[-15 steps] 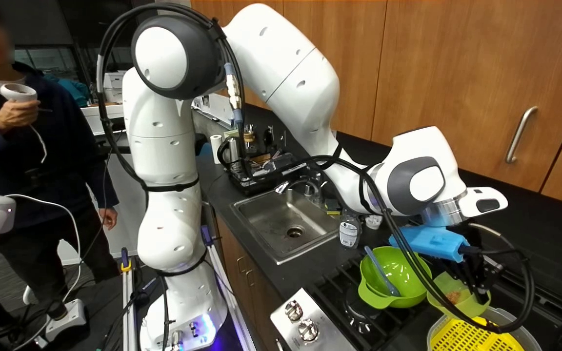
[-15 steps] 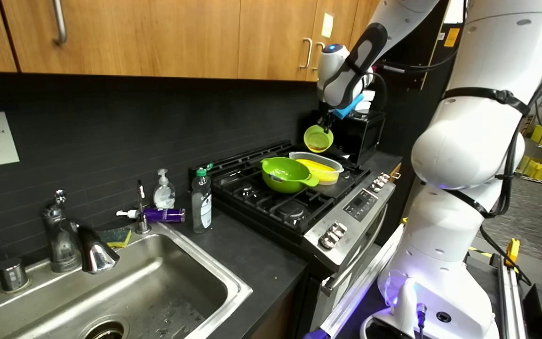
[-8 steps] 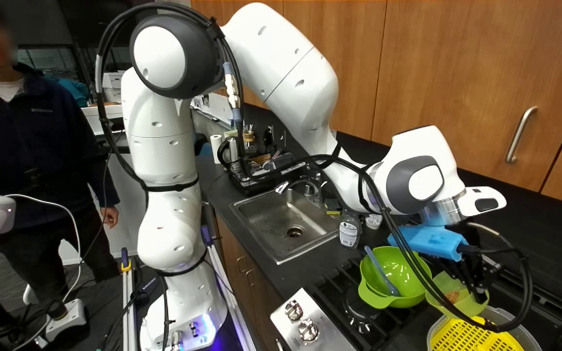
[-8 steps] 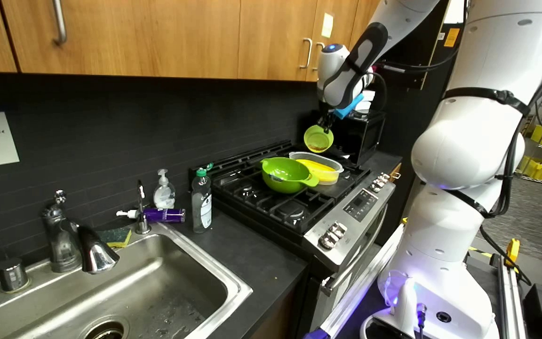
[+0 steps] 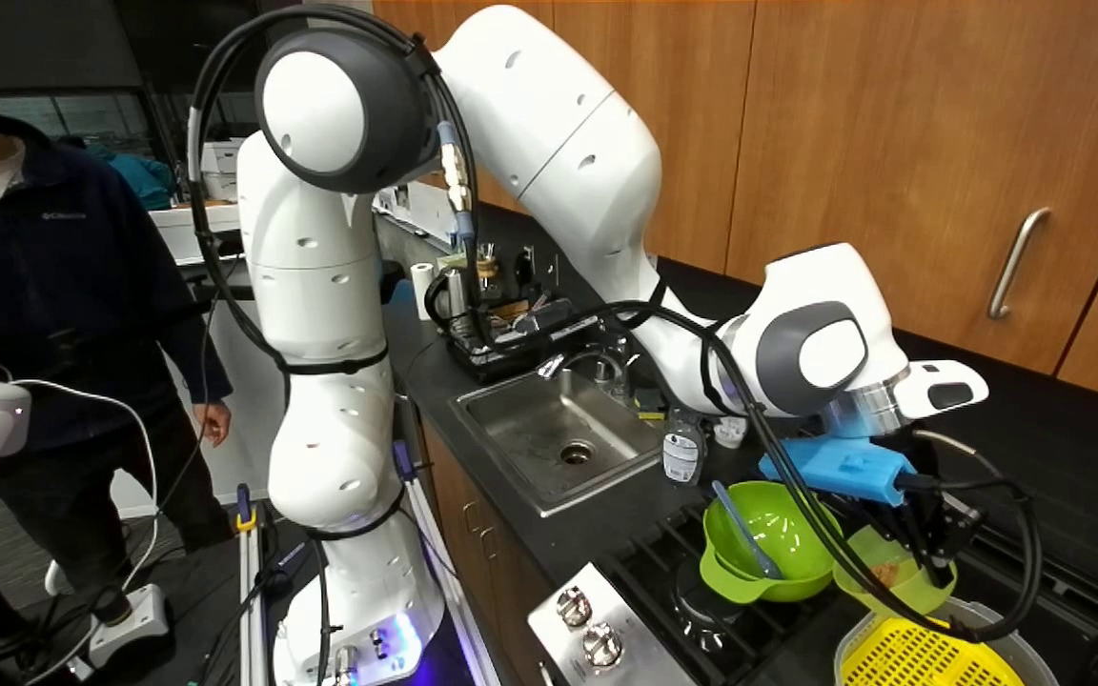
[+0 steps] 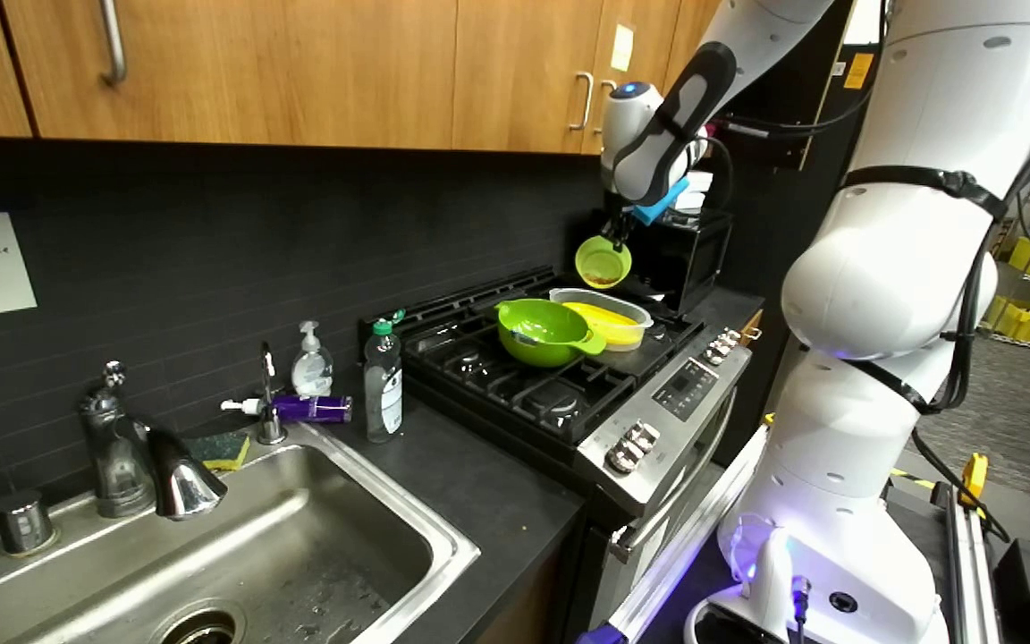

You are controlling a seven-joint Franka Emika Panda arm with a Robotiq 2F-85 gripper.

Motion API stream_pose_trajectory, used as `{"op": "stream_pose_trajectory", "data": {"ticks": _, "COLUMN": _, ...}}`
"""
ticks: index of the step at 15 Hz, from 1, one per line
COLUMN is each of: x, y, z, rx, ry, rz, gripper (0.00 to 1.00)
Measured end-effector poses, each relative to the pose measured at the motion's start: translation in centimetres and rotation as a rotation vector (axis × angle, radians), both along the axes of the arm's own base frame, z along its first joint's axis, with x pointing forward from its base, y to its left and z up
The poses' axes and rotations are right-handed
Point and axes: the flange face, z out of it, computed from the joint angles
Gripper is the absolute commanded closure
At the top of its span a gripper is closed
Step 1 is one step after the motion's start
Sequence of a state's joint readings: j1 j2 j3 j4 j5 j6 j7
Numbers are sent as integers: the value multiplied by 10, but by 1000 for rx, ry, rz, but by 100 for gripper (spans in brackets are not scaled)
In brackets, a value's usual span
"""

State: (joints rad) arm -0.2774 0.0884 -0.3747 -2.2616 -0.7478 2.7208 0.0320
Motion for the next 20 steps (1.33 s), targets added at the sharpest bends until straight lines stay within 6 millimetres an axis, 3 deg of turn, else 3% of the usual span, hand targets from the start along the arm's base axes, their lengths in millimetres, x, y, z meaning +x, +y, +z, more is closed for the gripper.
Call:
{"op": "stream_pose_trajectory", "data": {"ticks": 5, "x": 6, "y": 5, "z": 13, "rx": -49, "ry": -18, "rz": 69, "gripper": 99}}
{"op": "stream_pose_trajectory", "data": {"ticks": 8, "x": 11, "y": 17, "z": 22, "rx": -111, "ry": -21, "rz": 149, "gripper": 99}}
{"op": "stream_pose_trajectory", "data": {"ticks": 13, "x": 28, "y": 65, "z": 28, "rx": -217, "ry": -18, "rz": 292, "gripper": 99}}
{"op": "stream_pose_trajectory", "data": {"ticks": 20, "x": 36, "y": 119, "z": 16, "rx": -271, "ry": -20, "rz": 403, "gripper": 99}}
